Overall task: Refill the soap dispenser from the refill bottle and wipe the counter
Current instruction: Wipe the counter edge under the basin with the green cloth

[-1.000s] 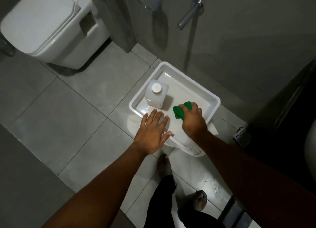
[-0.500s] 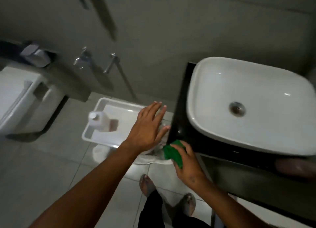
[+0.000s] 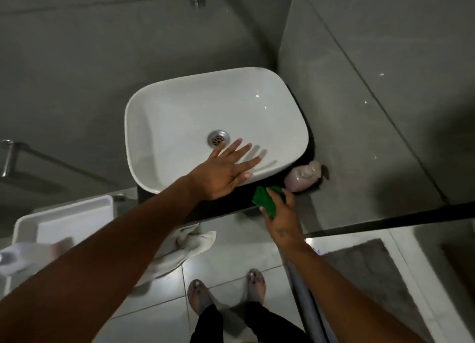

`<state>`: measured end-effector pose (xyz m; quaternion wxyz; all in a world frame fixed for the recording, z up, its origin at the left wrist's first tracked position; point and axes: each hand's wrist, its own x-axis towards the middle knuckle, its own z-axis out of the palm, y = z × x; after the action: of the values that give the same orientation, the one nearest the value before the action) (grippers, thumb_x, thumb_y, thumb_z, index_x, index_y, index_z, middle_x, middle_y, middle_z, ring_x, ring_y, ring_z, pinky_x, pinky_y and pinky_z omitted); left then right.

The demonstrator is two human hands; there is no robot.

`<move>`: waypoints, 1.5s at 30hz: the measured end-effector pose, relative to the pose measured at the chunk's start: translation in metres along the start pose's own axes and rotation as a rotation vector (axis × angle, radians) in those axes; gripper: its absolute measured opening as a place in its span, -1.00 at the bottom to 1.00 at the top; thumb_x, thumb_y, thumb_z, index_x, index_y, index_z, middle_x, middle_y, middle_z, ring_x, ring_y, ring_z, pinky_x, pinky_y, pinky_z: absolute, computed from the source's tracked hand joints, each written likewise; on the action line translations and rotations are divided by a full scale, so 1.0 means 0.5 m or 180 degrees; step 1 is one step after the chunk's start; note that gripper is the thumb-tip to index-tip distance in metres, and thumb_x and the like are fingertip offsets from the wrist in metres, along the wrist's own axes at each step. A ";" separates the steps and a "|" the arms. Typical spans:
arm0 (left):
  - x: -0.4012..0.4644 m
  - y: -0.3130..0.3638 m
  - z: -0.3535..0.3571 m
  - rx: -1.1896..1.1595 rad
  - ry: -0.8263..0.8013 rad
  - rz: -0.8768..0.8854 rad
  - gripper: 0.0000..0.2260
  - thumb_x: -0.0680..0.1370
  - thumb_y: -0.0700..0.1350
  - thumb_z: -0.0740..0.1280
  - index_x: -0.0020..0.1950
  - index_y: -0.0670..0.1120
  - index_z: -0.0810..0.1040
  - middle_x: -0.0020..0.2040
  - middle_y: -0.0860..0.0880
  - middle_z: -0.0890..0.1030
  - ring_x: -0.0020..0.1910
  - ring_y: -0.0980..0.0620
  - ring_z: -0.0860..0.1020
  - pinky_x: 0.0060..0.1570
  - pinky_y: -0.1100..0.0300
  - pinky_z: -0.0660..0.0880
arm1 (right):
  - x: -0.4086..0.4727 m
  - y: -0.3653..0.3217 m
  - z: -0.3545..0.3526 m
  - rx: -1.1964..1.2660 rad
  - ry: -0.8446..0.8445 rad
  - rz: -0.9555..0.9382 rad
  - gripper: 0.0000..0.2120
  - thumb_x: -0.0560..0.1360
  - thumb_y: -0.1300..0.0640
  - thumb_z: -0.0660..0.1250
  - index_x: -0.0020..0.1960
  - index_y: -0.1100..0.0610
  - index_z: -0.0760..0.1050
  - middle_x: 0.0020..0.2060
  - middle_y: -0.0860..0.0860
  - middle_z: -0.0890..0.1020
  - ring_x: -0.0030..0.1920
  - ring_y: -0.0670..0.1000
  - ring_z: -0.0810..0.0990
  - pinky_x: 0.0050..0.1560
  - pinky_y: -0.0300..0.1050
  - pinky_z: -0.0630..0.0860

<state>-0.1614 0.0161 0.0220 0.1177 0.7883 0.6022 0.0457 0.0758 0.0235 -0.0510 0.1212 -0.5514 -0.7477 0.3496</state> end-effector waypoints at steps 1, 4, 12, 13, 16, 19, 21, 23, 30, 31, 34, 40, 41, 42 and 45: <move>-0.001 -0.001 0.000 -0.0044 0.0003 -0.0034 -0.53 0.73 0.11 -0.04 0.66 0.12 0.09 0.67 -0.09 0.10 0.66 -0.16 -0.06 0.57 -0.24 -0.02 | 0.002 0.000 0.004 -0.0084 -0.0065 0.0008 -0.50 0.53 0.15 0.40 0.45 0.08 0.42 0.50 0.18 0.23 0.42 0.18 0.37 0.44 0.00 0.34; -0.001 0.000 -0.005 -0.0183 -0.0057 -0.0087 -0.52 0.72 0.10 -0.02 0.66 0.11 0.08 0.67 -0.10 0.08 0.66 -0.15 -0.08 0.56 -0.25 -0.04 | 0.013 -0.002 0.015 -0.0578 -0.0237 0.0021 -0.40 0.50 0.26 0.35 0.51 0.03 0.34 0.56 0.12 0.15 0.48 0.19 0.28 0.42 0.01 0.36; -0.003 0.001 -0.014 -0.0360 -0.0277 -0.0170 -0.49 0.70 0.15 -0.10 0.66 0.14 0.01 0.69 -0.07 -0.04 0.65 -0.11 -0.20 0.57 -0.22 -0.17 | 0.024 -0.073 0.085 -0.1130 -0.0028 -0.0081 -0.49 0.55 0.25 0.24 0.48 0.06 0.35 0.54 0.09 0.23 0.31 0.22 0.32 0.35 0.01 0.38; -0.005 0.001 -0.016 -0.0347 -0.0297 -0.0166 -0.50 0.70 0.14 -0.09 0.66 0.14 0.01 0.69 -0.07 -0.05 0.65 -0.11 -0.21 0.57 -0.22 -0.17 | 0.015 -0.069 0.088 -0.1204 -0.0095 -0.0250 -0.51 0.56 0.24 0.22 0.48 0.05 0.36 0.54 0.09 0.24 0.30 0.21 0.33 0.34 0.01 0.38; -0.023 -0.013 -0.017 -0.0273 -0.0322 -0.0156 -0.49 0.69 0.16 -0.10 0.66 0.15 0.00 0.69 -0.07 -0.04 0.65 -0.12 -0.20 0.57 -0.21 -0.16 | 0.012 -0.030 0.065 -0.1292 -0.0106 -0.0356 -0.40 0.50 0.28 0.27 0.51 0.02 0.32 0.54 0.05 0.25 0.33 0.19 0.32 0.37 0.00 0.38; -0.038 -0.025 -0.016 -0.0306 -0.0395 -0.0127 -0.46 0.67 0.20 -0.15 0.66 0.16 -0.02 0.69 -0.07 -0.06 0.65 -0.12 -0.21 0.58 -0.20 -0.18 | 0.029 -0.044 0.066 -0.1094 0.0291 0.0120 -0.49 0.50 0.21 0.34 0.44 0.10 0.42 0.50 0.11 0.32 0.30 0.24 0.35 0.37 0.03 0.37; -0.039 -0.027 -0.017 -0.0290 -0.0418 -0.0098 -0.46 0.67 0.20 -0.15 0.66 0.16 -0.03 0.69 -0.07 -0.06 0.65 -0.13 -0.21 0.58 -0.20 -0.18 | 0.019 -0.090 0.103 -0.1042 0.0309 0.0055 -0.64 0.55 0.06 0.33 0.32 0.14 0.52 0.44 0.16 0.37 0.22 0.26 0.39 0.31 0.10 0.41; -0.048 -0.035 -0.019 -0.0240 -0.0441 -0.0030 -0.48 0.69 0.18 -0.12 0.66 0.16 -0.04 0.69 -0.08 -0.06 0.65 -0.13 -0.21 0.58 -0.21 -0.18 | -0.016 -0.112 0.142 -0.1194 0.0077 -0.0273 -0.63 0.56 0.04 0.31 0.34 0.12 0.50 0.44 0.17 0.37 0.21 0.24 0.39 0.28 0.11 0.43; -0.168 -0.126 -0.030 -0.0291 -0.0340 -0.0144 -0.49 0.71 0.19 -0.10 0.66 0.20 -0.09 0.69 -0.06 -0.10 0.64 -0.13 -0.26 0.58 -0.17 -0.26 | -0.009 -0.094 0.130 -0.1192 0.0313 0.0009 -0.50 0.54 -0.06 0.32 0.43 0.10 0.45 0.48 0.15 0.35 0.27 0.26 0.38 0.37 0.08 0.36; -0.174 -0.134 -0.032 -0.0228 -0.0342 -0.0131 -0.49 0.71 0.19 -0.09 0.66 0.20 -0.10 0.69 -0.06 -0.11 0.64 -0.14 -0.26 0.58 -0.16 -0.27 | -0.012 -0.119 0.148 -0.1133 0.0353 0.0012 -0.47 0.55 -0.16 0.28 0.42 0.10 0.46 0.46 0.15 0.36 0.25 0.26 0.38 0.35 0.10 0.38; -0.183 -0.148 -0.034 -0.0078 -0.0370 -0.0036 -0.49 0.71 0.18 -0.08 0.66 0.19 -0.08 0.69 -0.07 -0.10 0.64 -0.15 -0.26 0.58 -0.16 -0.27 | -0.052 -0.174 0.206 -0.1282 0.0111 -0.0430 -0.45 0.56 -0.25 0.20 0.39 0.07 0.48 0.44 0.14 0.37 0.21 0.23 0.39 0.28 0.10 0.44; -0.256 -0.255 -0.051 0.0627 -0.0180 -0.0086 -0.42 0.66 0.29 -0.11 0.66 0.16 0.00 0.68 -0.13 0.03 0.66 -0.20 -0.11 0.60 -0.17 -0.12 | -0.038 -0.138 0.181 -0.1452 -0.0016 -0.0653 -0.57 0.54 -0.06 0.37 0.34 0.11 0.55 0.42 0.17 0.44 0.21 0.29 0.44 0.24 0.13 0.50; -0.263 -0.265 -0.054 0.0709 -0.0162 -0.0100 -0.41 0.65 0.31 -0.12 0.66 0.15 0.02 0.67 -0.15 0.05 0.66 -0.21 -0.08 0.59 -0.18 -0.10 | -0.039 -0.155 0.196 -0.1377 0.0074 -0.0598 -0.58 0.53 -0.03 0.39 0.32 0.13 0.56 0.39 0.19 0.46 0.17 0.30 0.45 0.22 0.15 0.51; -0.265 -0.270 -0.056 0.0748 -0.0148 -0.0077 -0.40 0.64 0.32 -0.11 0.66 0.14 0.04 0.67 -0.16 0.06 0.65 -0.21 -0.07 0.59 -0.20 -0.08 | -0.044 -0.180 0.219 -0.1323 0.0114 -0.0624 -0.58 0.51 -0.01 0.41 0.31 0.14 0.57 0.36 0.20 0.47 0.14 0.30 0.46 0.20 0.15 0.51; -0.265 -0.278 -0.060 0.0754 -0.0113 0.0066 -0.38 0.64 0.33 -0.06 0.66 0.12 0.09 0.66 -0.17 0.09 0.65 -0.23 -0.03 0.59 -0.22 -0.06 | -0.077 -0.244 0.283 -0.1420 -0.0254 -0.1069 -0.55 0.52 -0.05 0.38 0.34 0.13 0.54 0.39 0.16 0.46 0.17 0.27 0.47 0.24 0.11 0.49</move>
<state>-0.3344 -0.0728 0.0269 0.0338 0.8035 0.5931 -0.0385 -0.0809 -0.0843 -0.0656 0.0235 -0.4186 -0.8912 0.1729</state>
